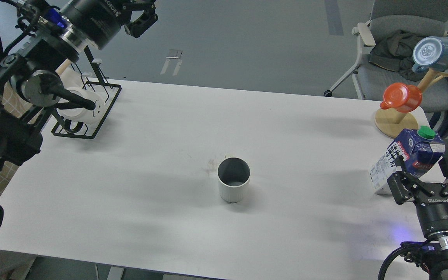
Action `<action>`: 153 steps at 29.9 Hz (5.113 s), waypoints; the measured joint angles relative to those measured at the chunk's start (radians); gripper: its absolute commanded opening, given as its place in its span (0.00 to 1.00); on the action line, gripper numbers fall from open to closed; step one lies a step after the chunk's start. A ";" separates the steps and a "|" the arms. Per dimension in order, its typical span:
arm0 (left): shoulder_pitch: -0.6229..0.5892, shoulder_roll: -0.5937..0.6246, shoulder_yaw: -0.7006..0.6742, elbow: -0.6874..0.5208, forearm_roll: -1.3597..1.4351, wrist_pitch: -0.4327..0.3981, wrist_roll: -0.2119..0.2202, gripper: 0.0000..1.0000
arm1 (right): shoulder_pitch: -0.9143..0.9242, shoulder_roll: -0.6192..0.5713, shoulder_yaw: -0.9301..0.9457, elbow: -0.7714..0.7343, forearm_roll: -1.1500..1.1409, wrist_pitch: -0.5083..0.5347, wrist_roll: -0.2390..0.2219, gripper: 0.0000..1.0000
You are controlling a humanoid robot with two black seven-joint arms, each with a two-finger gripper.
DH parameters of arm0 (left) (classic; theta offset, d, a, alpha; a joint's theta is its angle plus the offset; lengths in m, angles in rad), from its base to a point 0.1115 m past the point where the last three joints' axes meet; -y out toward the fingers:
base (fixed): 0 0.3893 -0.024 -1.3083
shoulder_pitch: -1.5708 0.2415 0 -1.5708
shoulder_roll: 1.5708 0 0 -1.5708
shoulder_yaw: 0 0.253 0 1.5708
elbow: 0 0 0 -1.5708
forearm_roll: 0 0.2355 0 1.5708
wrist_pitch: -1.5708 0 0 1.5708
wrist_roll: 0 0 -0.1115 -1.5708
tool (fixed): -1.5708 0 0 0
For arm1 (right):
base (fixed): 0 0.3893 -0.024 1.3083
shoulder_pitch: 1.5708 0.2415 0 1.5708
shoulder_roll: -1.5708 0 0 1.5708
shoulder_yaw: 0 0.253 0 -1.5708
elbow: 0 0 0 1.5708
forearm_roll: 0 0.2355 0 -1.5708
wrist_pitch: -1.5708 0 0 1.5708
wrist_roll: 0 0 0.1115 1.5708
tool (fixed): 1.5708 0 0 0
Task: Place cup and milk with both arms
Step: 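Move the right gripper up toward the milk carton, then grasp the milk carton with the right gripper, then carry the milk carton with the right gripper beside the white mug, then open the right gripper and pull it back from the carton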
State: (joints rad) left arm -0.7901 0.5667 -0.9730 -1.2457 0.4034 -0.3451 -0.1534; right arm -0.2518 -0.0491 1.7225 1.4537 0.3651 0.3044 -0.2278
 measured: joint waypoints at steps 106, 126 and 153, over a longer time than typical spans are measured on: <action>0.062 0.038 -0.009 -0.016 0.002 0.026 0.001 0.98 | 0.233 0.049 -0.605 -0.173 -0.012 0.185 -0.030 0.95; 0.066 0.026 -0.010 -0.016 0.002 0.026 -0.001 0.98 | 0.119 0.049 -0.591 -0.154 -0.009 0.184 -0.036 1.00; 0.064 0.002 -0.036 -0.015 0.000 0.026 -0.003 0.98 | 0.394 -0.158 -0.302 -0.185 -0.013 0.184 -0.041 1.00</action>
State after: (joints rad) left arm -0.7259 0.5683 -1.0092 -1.2610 0.4038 -0.3192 -0.1563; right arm 0.1427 -0.2076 1.4208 1.2689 0.3516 0.4888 -0.2687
